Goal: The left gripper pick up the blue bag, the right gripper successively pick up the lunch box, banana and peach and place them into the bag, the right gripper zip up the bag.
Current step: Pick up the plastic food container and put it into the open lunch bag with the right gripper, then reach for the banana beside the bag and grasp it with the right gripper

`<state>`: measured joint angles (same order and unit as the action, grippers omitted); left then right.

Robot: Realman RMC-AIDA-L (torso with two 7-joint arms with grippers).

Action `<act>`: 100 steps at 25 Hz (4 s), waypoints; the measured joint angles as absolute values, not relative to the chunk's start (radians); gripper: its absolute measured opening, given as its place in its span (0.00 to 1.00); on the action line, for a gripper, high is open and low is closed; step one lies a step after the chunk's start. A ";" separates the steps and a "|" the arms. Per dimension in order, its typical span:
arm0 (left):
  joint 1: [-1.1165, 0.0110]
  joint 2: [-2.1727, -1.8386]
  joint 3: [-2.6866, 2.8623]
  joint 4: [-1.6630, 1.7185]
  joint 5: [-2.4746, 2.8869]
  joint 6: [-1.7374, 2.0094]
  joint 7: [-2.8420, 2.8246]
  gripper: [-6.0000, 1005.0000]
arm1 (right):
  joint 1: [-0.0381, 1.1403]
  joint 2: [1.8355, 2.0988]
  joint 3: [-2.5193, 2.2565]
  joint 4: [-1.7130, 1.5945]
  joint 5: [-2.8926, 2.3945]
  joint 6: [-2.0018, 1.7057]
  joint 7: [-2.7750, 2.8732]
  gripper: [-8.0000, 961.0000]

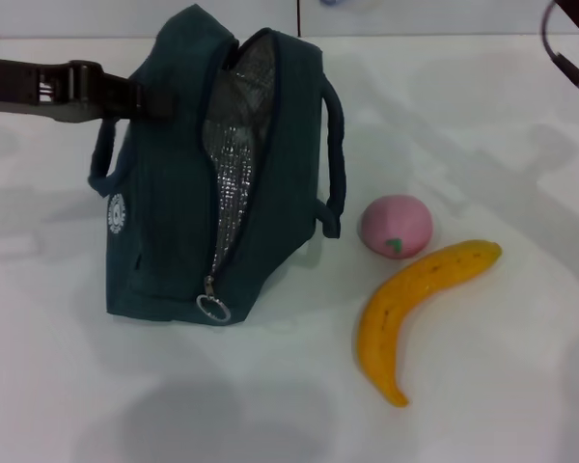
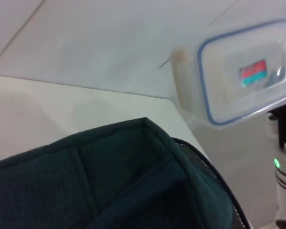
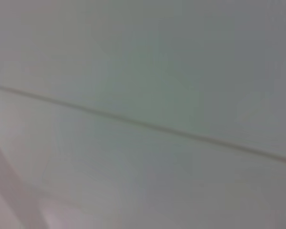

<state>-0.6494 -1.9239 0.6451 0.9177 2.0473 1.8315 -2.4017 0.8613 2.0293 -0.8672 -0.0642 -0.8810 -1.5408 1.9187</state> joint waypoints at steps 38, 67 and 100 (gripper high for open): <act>-0.665 -1.951 0.635 0.876 2.034 1.784 -2.400 0.04 | 0.873 2.029 -1.252 -0.064 -0.890 -1.448 1.995 0.16; -0.597 -1.920 0.637 0.882 2.004 1.806 -2.387 0.04 | 0.652 1.826 -1.340 -0.828 -1.415 -1.373 1.973 0.82; -0.595 -1.939 0.642 0.878 1.992 1.806 -2.329 0.04 | 0.952 2.019 -1.577 -1.167 -2.430 -1.649 1.727 0.89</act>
